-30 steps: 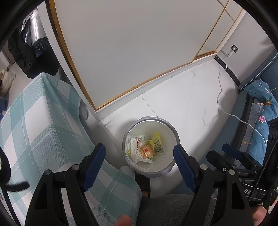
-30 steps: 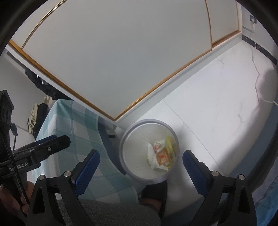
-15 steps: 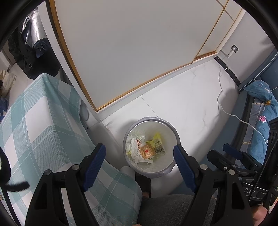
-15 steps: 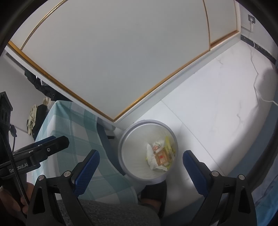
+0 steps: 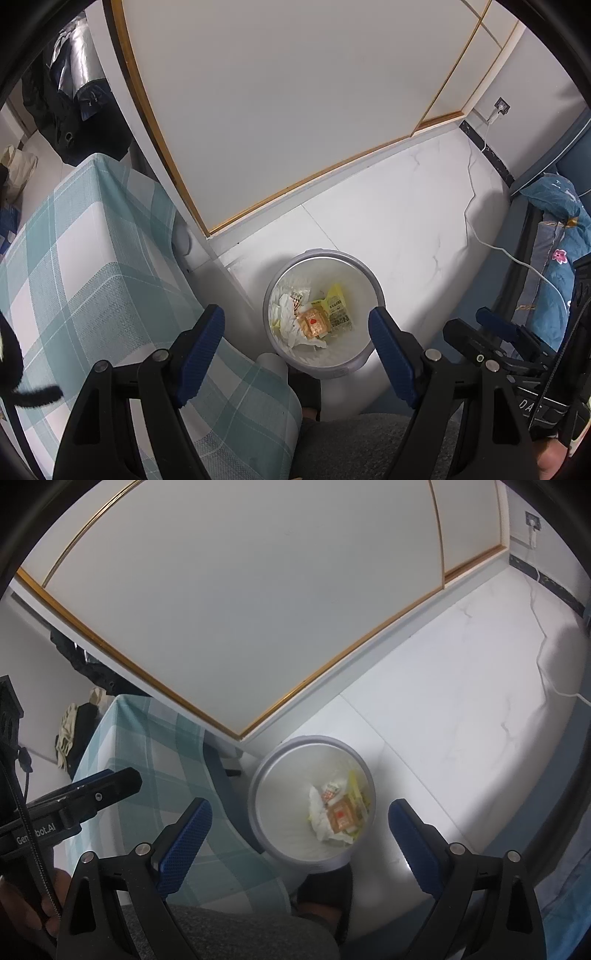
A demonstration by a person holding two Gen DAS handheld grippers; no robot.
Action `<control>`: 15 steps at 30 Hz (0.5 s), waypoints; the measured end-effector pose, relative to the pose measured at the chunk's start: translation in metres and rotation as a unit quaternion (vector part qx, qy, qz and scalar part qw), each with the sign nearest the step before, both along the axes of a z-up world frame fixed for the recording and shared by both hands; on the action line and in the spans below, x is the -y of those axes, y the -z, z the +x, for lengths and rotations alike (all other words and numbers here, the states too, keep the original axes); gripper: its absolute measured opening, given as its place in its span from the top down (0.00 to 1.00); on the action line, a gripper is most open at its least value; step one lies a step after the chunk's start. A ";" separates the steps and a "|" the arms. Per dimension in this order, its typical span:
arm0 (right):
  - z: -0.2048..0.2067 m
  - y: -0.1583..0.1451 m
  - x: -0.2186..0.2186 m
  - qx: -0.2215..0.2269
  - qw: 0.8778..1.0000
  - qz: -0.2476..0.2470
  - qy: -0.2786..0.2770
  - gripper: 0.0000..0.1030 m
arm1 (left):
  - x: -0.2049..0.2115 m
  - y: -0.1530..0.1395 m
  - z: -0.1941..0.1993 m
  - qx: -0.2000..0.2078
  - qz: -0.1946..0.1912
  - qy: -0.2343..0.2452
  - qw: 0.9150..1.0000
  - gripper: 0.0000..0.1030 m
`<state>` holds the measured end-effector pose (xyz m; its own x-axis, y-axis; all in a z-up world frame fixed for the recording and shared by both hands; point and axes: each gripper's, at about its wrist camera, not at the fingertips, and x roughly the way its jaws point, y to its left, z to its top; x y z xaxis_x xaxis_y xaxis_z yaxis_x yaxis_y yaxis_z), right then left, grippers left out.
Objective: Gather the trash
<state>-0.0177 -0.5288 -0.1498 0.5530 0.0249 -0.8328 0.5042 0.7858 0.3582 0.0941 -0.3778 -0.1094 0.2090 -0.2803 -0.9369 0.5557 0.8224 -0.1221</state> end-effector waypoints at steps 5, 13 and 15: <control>-0.001 0.001 0.000 0.000 1.000 -0.001 0.001 0.06 | 0.002 0.000 0.000 0.001 0.002 0.003 1.000 0.25; -0.002 0.002 0.002 -0.002 1.000 -0.001 0.001 0.06 | 0.000 0.000 0.000 0.003 0.002 -0.008 1.000 0.25; -0.003 0.002 0.003 -0.002 1.000 0.001 0.002 0.06 | 0.000 0.001 0.001 0.003 0.004 -0.010 1.000 0.25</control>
